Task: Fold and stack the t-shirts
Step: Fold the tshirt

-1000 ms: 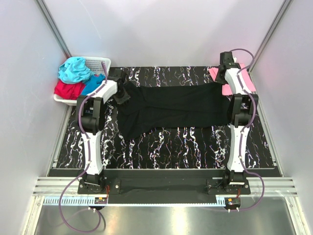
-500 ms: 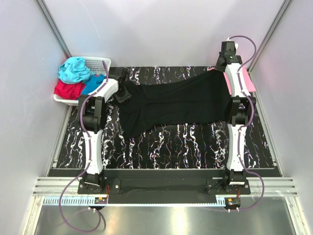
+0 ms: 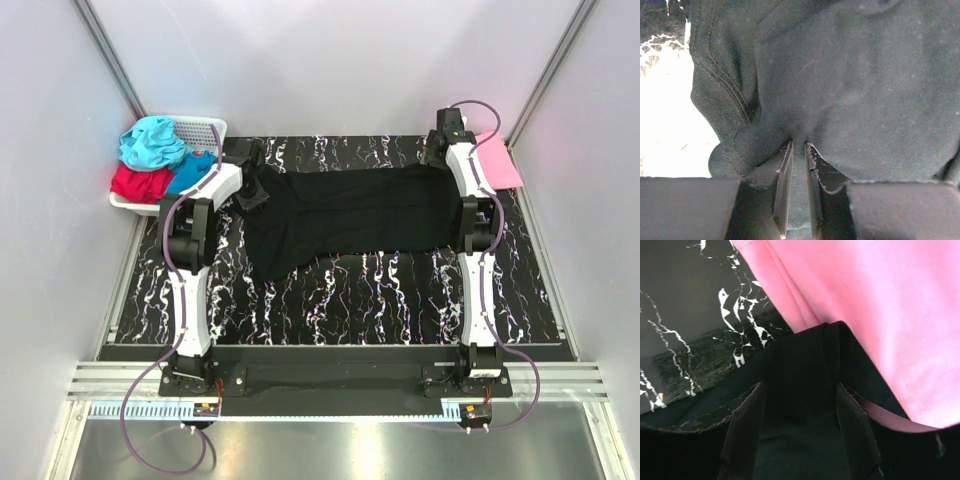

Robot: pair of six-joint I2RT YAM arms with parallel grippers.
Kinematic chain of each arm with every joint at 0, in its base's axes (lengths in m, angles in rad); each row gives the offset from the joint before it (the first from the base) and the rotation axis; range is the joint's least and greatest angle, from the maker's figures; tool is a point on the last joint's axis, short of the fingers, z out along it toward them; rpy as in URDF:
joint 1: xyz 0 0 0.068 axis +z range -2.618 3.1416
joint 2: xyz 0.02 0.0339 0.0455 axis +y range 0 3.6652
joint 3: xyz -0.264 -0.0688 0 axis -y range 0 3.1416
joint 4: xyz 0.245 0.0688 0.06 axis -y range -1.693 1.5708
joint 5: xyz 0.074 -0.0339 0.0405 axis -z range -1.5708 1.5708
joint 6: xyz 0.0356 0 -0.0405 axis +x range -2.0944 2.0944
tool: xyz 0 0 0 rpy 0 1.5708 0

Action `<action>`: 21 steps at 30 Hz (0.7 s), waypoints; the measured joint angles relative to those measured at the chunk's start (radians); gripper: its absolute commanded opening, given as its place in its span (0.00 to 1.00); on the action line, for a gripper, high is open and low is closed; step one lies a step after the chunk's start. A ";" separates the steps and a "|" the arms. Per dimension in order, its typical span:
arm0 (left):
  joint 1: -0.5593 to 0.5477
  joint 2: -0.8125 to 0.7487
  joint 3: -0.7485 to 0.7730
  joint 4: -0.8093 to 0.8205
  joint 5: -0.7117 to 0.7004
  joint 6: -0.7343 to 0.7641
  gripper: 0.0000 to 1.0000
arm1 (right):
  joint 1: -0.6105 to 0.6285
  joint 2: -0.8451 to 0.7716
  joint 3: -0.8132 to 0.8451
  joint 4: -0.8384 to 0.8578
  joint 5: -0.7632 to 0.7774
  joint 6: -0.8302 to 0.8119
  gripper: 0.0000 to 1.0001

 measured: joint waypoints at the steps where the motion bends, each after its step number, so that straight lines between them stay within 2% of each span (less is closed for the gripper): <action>1: 0.000 -0.011 -0.018 0.013 0.000 0.001 0.23 | 0.002 -0.004 0.000 0.001 0.001 0.002 0.65; 8: 0.000 -0.164 -0.193 0.126 0.000 0.027 0.25 | 0.004 -0.071 -0.001 -0.014 0.024 -0.001 0.64; 13: 0.003 -0.321 -0.291 0.213 0.000 0.040 0.28 | 0.004 -0.196 -0.044 -0.028 0.059 -0.002 0.64; 17: 0.004 -0.444 -0.362 0.247 0.002 0.042 0.30 | 0.004 -0.338 -0.157 -0.043 0.072 0.013 0.65; 21: 0.004 -0.554 -0.475 0.257 0.001 0.032 0.33 | 0.003 -0.481 -0.346 -0.046 0.078 0.066 0.62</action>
